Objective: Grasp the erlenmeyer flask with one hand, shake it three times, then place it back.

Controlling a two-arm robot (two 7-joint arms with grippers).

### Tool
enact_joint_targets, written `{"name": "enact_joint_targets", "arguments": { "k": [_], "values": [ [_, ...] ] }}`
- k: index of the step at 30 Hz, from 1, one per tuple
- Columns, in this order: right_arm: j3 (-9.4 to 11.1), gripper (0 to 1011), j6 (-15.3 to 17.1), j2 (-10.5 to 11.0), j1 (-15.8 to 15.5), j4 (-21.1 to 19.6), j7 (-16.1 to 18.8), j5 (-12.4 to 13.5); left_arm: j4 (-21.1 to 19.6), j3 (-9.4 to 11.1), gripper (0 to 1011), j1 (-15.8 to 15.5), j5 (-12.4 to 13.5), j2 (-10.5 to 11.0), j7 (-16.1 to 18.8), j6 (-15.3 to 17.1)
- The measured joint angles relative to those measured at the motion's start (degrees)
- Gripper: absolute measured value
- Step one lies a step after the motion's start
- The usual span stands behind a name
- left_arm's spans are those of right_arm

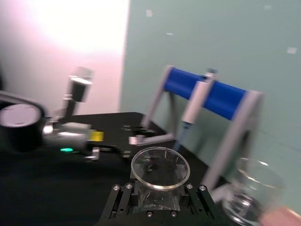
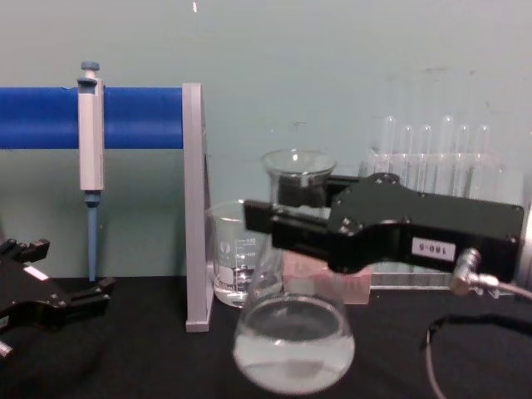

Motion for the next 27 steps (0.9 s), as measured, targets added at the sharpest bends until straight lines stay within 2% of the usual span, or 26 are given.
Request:
{"name": "enact_joint_targets", "arguments": {
  "k": [2,12,27],
  "values": [
    [0.9,456,0.5,-0.8,-0.1,0.5,-2.1,-0.8,0.0,0.0,1001,0.0,0.0,0.0,0.0,0.0],
    [4.6,456,1.8,-3.4,-0.3,2.8,-7.9,-3.1,0.0,0.0,1001,0.0,0.0,0.0,0.0,0.0],
    [10.2,456,3.3,-6.0,-1.1,5.0,-14.5,-6.1,0.0,0.0,1001,0.0,0.0,0.0,0.0,0.0]
  ]
}}
